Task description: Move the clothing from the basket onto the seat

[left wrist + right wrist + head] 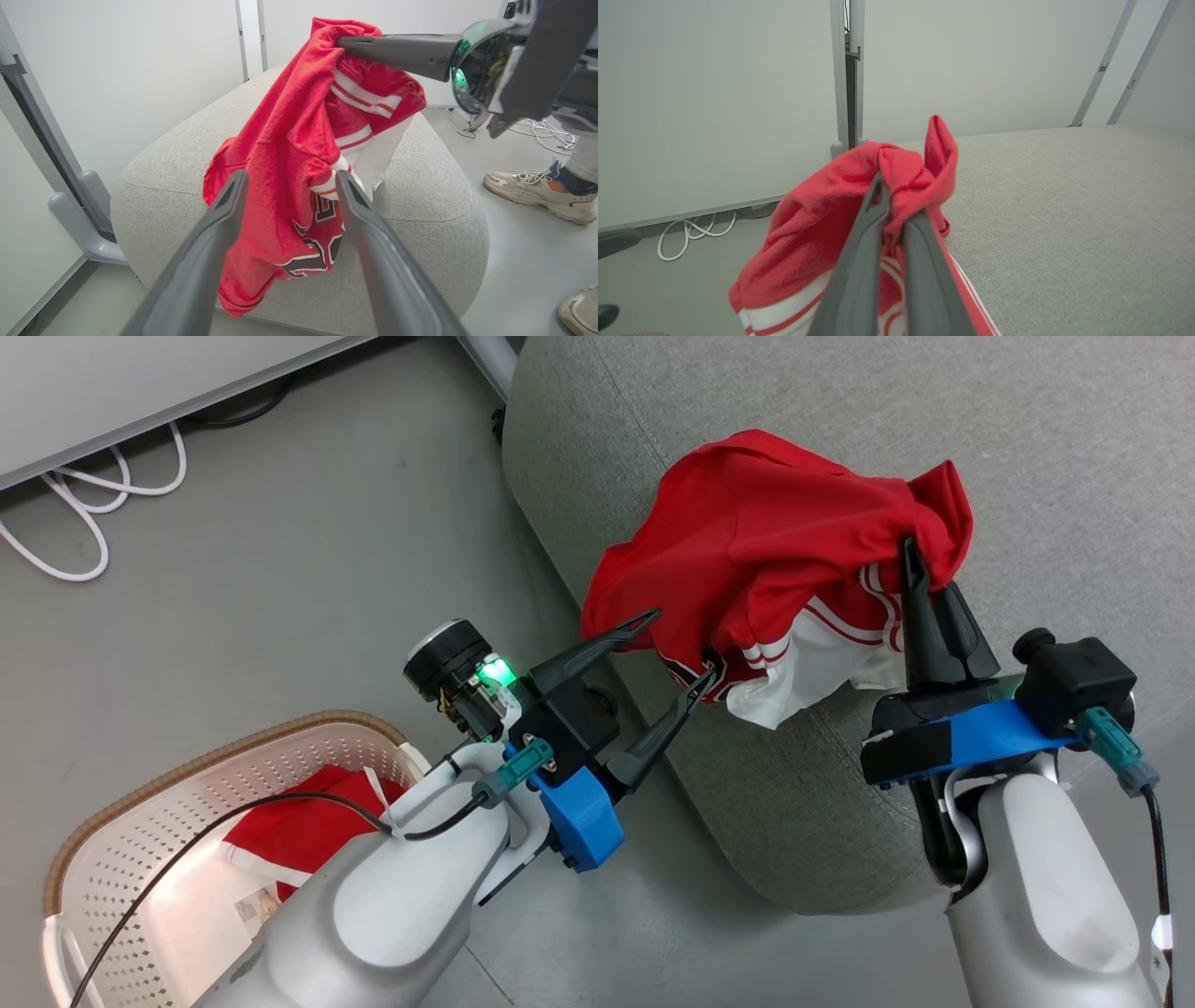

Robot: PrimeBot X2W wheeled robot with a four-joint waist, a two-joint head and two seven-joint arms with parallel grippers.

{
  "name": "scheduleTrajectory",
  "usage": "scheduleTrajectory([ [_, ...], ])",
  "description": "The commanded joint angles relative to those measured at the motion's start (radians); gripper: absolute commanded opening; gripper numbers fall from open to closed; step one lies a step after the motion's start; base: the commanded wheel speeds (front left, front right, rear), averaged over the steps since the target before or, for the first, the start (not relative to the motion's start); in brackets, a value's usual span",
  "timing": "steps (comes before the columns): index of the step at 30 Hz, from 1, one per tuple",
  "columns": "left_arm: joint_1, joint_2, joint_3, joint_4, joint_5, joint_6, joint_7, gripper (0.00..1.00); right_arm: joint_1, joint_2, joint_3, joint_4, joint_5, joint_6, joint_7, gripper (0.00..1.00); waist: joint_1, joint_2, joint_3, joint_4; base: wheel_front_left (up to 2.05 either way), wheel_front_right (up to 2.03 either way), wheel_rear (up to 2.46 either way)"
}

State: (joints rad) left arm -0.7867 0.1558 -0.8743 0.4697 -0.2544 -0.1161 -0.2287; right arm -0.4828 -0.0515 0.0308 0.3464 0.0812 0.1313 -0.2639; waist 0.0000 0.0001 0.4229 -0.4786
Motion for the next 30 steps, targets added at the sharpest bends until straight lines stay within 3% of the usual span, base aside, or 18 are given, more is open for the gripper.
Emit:
scheduleTrajectory([
  [1, 0.0, 0.006, -0.005, 0.0, -0.005, -0.001, 0.002, 1.0, 0.019, 0.002, -0.01, -0.012, 0.006, -0.001, -0.001, 0.0, 0.0, -0.0001, 0.009, -0.01, 0.0, 0.0, 0.0],
  [14, -0.024, 0.014, 0.006, -0.028, -0.016, 0.013, -0.016, 1.0, -0.058, -0.015, -0.041, -0.052, -0.036, -0.001, -0.001, 0.0, 0.0, -0.0001, 0.04, 0.02, 0.0, 0.0, 0.0],
  [20, -0.062, 0.035, 0.02, -0.055, -0.008, 0.025, -0.008, 1.0, -0.202, -0.098, -0.115, -0.11, -0.026, -0.001, -0.001, 0.0, 0.0, -0.0001, 0.113, 0.058, 0.0, 0.0, 0.0],
  [30, -0.14, 0.091, 0.04, -0.133, 0.014, 0.037, 0.037, 1.0, -0.418, -0.264, -0.339, -0.185, -0.001, -0.001, -0.001, 0.0, 0.0, -0.0001, 0.273, 0.113, 0.0, 0.0, 0.0],
])
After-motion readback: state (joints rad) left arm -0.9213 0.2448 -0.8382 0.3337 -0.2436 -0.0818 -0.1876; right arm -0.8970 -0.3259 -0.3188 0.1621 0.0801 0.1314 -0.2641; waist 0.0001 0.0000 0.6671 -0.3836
